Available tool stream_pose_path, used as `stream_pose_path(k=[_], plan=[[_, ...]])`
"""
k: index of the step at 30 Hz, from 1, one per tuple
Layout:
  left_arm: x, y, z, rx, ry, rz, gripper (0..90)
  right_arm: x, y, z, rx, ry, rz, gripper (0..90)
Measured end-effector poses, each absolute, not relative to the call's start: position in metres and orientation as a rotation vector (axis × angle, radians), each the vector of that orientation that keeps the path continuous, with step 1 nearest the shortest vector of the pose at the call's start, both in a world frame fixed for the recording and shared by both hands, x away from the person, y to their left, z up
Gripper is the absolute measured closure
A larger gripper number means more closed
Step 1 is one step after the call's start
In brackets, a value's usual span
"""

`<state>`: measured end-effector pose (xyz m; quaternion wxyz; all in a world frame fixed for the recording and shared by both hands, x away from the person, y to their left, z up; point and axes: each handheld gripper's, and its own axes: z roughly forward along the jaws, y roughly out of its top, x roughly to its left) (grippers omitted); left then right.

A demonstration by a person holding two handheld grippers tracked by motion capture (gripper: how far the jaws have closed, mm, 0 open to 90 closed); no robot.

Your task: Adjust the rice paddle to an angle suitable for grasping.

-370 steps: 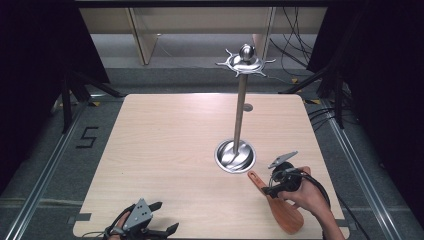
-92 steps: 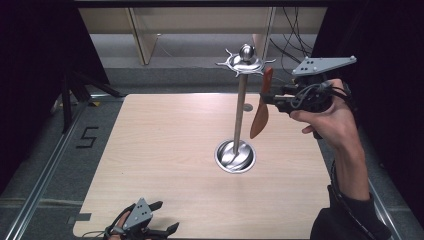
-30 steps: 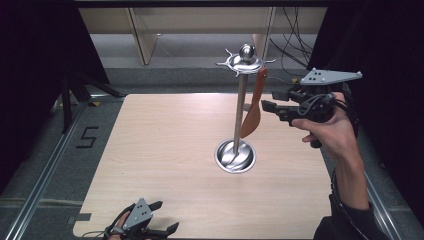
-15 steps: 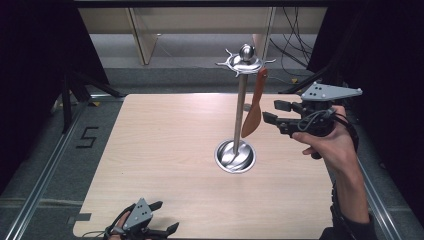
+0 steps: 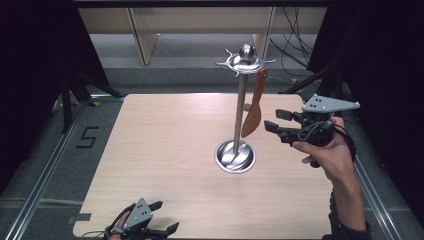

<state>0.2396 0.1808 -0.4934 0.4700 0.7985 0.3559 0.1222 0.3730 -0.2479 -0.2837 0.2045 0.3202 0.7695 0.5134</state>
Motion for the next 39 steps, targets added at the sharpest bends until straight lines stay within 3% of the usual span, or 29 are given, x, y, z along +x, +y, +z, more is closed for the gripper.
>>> stream_pose_path(k=[39], plan=[[0.244, 0.181, -0.492, 1.975, 0.842, 0.306, 14.8, 0.373, -0.253, -0.351, 0.973, 2.221, 1.385, 38.5]])
